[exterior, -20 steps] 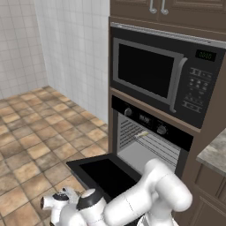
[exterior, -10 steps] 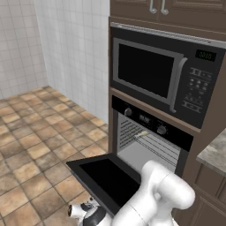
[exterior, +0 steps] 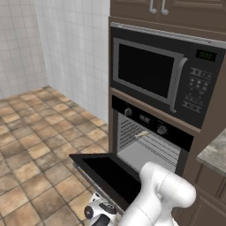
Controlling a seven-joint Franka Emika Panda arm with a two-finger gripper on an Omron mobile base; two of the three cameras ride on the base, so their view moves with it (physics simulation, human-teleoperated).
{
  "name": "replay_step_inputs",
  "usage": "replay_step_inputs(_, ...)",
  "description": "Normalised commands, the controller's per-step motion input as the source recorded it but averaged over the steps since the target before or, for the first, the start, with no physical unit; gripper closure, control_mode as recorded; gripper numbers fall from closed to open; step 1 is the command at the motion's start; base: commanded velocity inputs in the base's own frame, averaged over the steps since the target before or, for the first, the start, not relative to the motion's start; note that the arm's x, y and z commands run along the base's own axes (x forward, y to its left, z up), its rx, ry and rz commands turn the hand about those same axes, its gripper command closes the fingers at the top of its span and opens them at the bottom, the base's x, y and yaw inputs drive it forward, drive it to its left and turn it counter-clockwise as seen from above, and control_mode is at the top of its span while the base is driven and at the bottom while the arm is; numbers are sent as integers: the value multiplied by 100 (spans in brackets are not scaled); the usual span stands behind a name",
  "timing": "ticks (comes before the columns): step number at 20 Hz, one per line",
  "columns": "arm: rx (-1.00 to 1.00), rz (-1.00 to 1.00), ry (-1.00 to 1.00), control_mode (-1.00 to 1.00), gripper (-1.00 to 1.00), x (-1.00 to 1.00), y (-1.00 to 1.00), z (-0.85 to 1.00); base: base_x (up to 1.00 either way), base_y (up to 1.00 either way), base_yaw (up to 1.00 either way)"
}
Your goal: Place the fish on the rack of the oven, and slide the rack back inside. Close the oven door.
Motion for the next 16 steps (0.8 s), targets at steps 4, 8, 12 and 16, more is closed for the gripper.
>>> replay_step_inputs(4, -20, -13, 0, -100, -100, 9, -96, 100, 0, 0, 0)
replay_step_inputs(8, -14, -17, 0, -100, -100, 1, -100, 91, 0, 0, 0)
replay_step_inputs(12, -13, -19, 0, -100, -100, 0, -100, 76, 0, 0, 0)
replay_step_inputs(16, -13, -16, -3, -100, -100, 0, -100, 75, 0, 0, 0)
